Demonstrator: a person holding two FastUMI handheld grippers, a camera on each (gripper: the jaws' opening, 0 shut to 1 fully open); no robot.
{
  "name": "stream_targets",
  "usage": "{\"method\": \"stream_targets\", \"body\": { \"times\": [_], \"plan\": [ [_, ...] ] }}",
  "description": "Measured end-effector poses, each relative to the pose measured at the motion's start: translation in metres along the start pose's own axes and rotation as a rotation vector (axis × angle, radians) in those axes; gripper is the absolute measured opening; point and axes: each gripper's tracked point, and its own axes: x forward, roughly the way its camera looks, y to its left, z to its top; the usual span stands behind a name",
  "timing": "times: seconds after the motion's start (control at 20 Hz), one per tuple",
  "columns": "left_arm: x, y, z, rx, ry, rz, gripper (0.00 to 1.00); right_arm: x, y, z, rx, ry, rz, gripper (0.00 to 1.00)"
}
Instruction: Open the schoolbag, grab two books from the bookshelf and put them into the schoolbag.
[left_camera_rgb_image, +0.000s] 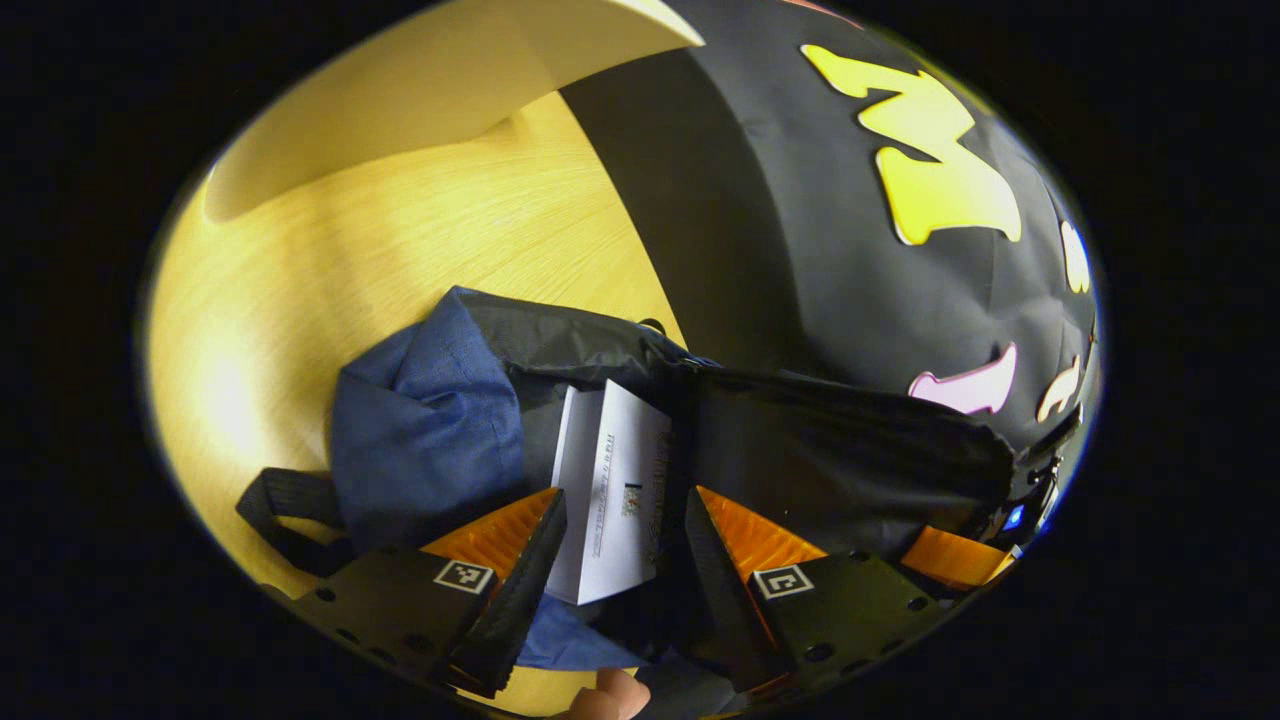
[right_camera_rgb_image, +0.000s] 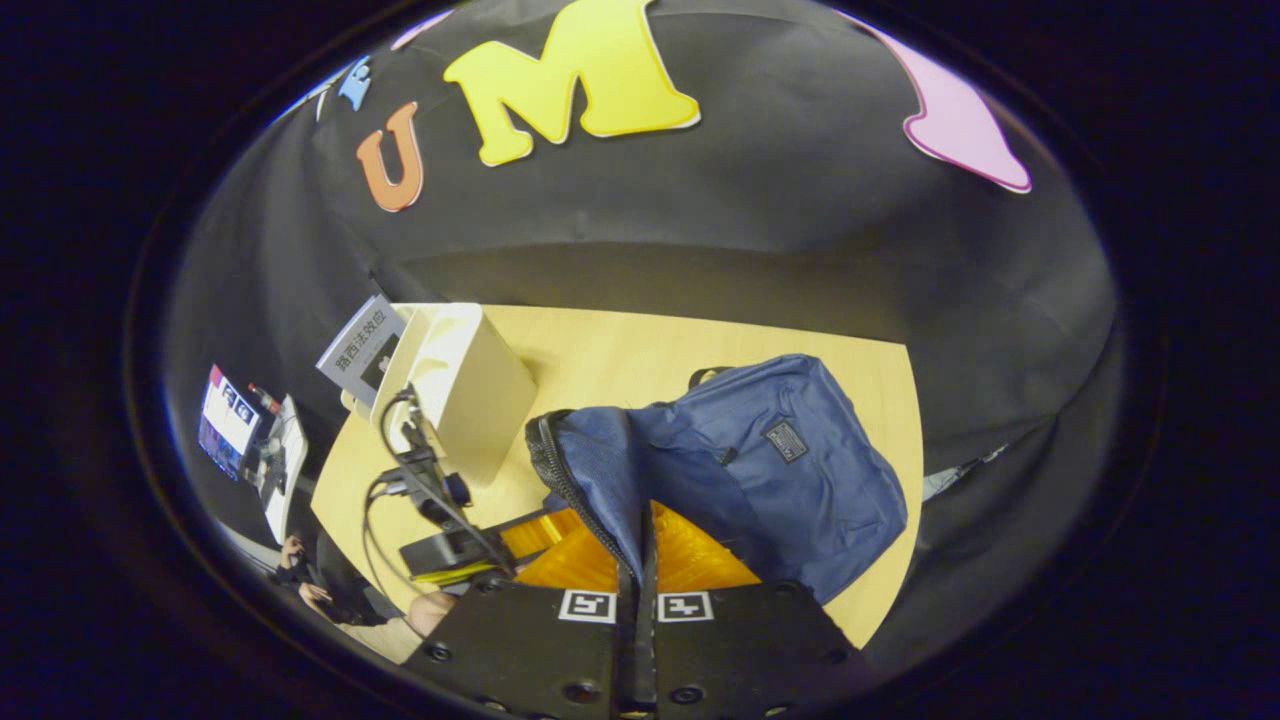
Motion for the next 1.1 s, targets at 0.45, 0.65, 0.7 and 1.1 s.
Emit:
{"method": "stream_targets", "body": {
  "times": [0.45,0.65,0.7,1.1],
  "plan": [
    [-0.164,0.006,0.065,0.461,-0.058,0.183,0.80,0.007,0.012,-0.016,0.082,-0.034,-0.055,0.01],
    [-0.222,0.021,0.105,0.646,-0.097,0.283,0.79,0.007,0.018,-0.022,0.116,-0.063,-0.091,0.01],
    [-0.238,0.021,0.119,0.691,-0.117,0.307,0.79,0.007,0.020,-0.025,0.123,-0.063,-0.099,0.01],
    [-0.329,0.044,0.204,0.934,-0.215,0.535,0.82,0.017,0.030,-0.033,0.117,-0.067,-0.143,0.01]
  ]
}}
